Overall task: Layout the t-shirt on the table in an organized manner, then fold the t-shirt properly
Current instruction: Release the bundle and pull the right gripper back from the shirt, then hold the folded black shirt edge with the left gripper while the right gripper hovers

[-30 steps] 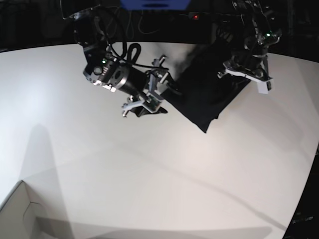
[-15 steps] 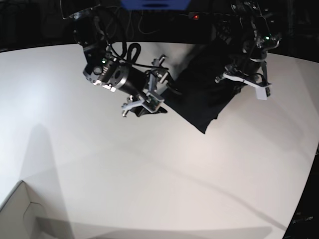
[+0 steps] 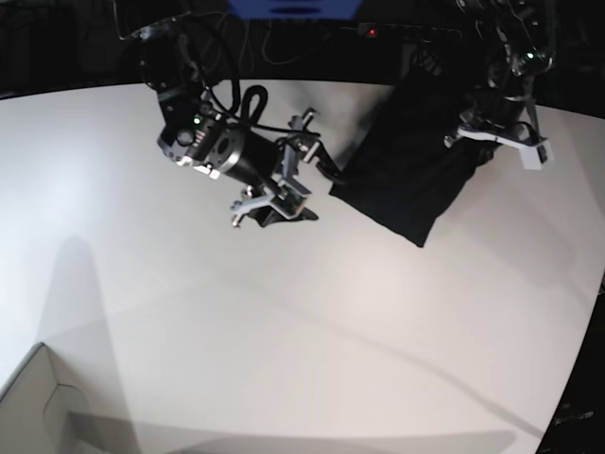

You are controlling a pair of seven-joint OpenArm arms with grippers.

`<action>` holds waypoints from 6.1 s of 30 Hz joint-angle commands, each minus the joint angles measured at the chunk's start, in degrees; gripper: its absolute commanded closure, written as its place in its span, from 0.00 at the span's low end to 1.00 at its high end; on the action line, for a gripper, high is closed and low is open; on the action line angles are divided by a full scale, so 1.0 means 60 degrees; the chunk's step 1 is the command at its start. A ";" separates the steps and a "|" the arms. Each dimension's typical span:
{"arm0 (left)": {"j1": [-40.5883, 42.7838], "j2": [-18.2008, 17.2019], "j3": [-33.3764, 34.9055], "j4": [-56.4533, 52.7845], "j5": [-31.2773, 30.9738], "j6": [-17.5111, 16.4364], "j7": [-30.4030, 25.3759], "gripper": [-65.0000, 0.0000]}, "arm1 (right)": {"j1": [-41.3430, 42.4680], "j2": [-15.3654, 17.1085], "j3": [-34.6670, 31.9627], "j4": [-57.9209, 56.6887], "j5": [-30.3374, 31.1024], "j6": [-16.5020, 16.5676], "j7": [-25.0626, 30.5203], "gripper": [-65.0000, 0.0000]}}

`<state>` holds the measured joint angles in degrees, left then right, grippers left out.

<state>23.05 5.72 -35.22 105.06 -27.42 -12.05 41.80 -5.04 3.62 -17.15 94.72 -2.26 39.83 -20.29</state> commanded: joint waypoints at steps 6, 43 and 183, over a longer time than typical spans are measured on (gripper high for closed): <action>-0.0025 -0.0066 0.0002 -0.0374 -0.0111 -0.0064 -0.0190 1.00 | 0.0114 -0.0097 -0.0007 0.0177 0.0194 0.0028 0.0254 0.39; 0.1954 0.0373 -0.1873 0.1194 -0.0126 -0.0079 0.0645 0.37 | 0.1096 -0.0845 -0.2043 -0.0731 0.0194 0.0028 0.0225 0.91; 0.0781 0.0547 -0.0291 -0.1018 -0.3599 -0.0050 0.0572 0.30 | 0.0114 -0.0009 0.0755 -0.0790 0.0194 0.0028 0.1045 0.99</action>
<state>27.64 9.23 -36.93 98.43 -48.62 -12.23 45.08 -4.99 3.44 -12.64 88.79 -2.13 39.66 -15.62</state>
